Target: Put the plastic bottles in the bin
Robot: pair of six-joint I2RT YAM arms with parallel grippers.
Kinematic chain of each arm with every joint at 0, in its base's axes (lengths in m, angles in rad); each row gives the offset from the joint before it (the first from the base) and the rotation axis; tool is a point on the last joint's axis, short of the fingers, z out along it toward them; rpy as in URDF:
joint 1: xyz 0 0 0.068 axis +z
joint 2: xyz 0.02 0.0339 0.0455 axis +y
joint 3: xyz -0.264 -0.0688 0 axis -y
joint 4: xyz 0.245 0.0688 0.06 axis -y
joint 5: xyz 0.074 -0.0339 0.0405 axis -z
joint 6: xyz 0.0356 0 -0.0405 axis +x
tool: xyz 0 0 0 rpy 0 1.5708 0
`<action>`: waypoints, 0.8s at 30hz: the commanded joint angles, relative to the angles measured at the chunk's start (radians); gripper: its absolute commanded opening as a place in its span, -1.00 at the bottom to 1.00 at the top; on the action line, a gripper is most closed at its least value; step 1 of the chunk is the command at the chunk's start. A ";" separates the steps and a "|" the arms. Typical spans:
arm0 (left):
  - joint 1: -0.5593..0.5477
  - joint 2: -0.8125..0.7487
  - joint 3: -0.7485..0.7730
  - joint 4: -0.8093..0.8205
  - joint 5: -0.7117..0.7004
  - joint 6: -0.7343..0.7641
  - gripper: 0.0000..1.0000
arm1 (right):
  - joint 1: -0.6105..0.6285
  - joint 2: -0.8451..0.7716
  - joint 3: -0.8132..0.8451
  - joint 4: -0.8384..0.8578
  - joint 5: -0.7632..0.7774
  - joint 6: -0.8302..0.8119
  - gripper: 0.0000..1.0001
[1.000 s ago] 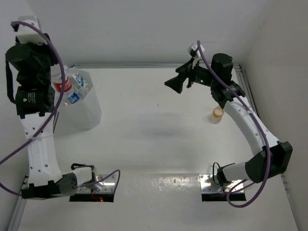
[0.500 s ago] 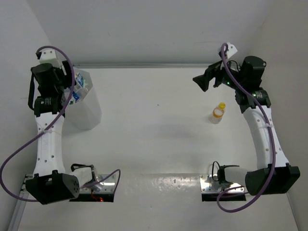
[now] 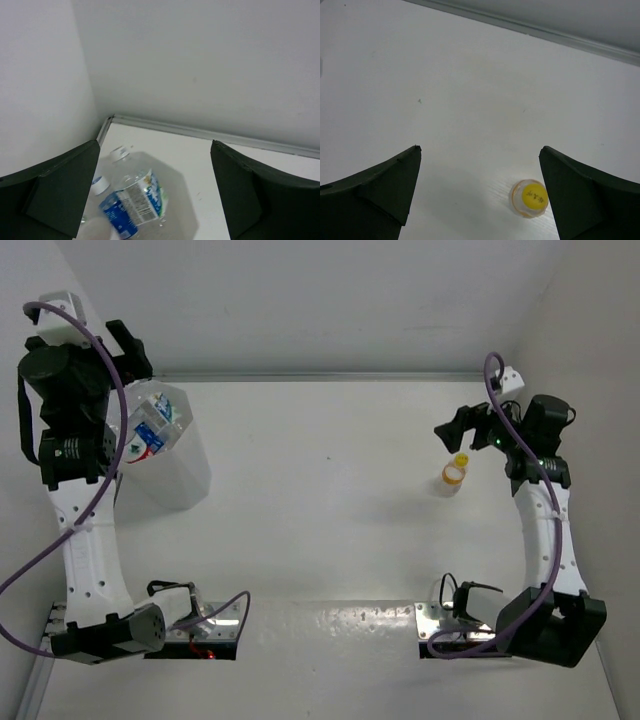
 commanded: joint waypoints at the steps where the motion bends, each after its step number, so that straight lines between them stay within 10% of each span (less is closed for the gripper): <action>1: 0.011 0.013 0.048 -0.013 0.167 -0.065 1.00 | -0.034 -0.021 -0.062 0.092 -0.075 -0.025 1.00; 10: 0.011 -0.009 -0.003 0.016 0.226 -0.065 1.00 | -0.175 -0.070 -0.437 0.328 -0.203 -0.180 1.00; 24: 0.011 0.050 -0.013 0.034 0.245 -0.093 1.00 | -0.207 0.244 -0.556 0.667 -0.192 -0.205 0.97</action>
